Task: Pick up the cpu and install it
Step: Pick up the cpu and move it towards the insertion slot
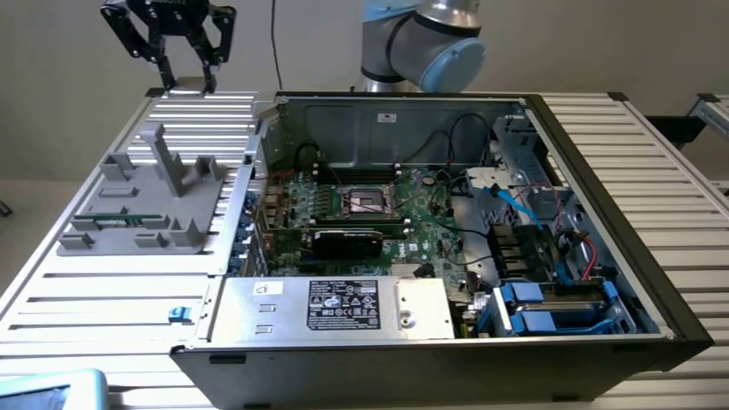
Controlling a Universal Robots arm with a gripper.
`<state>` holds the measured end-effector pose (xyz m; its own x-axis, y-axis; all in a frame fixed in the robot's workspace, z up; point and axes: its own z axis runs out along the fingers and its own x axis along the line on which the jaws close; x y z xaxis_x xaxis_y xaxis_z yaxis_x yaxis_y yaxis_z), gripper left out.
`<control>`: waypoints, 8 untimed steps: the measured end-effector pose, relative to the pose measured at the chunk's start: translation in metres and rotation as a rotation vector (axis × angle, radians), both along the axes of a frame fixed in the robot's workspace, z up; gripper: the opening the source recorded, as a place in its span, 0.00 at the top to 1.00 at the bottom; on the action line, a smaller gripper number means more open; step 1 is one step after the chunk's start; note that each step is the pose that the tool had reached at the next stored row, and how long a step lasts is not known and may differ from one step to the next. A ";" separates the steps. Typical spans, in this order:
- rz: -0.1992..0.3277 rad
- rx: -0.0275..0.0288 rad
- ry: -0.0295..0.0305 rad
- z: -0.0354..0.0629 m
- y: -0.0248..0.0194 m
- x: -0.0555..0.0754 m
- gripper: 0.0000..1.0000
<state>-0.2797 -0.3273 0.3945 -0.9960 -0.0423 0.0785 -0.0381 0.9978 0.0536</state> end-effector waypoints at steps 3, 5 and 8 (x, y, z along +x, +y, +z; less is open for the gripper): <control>0.000 0.0000 -0.0001 0.0011 0.0000 0.014 0.44; 0.000 0.0001 -0.0002 0.0016 0.0000 0.023 0.44; 0.000 0.0001 -0.0001 0.0024 0.0000 0.037 0.44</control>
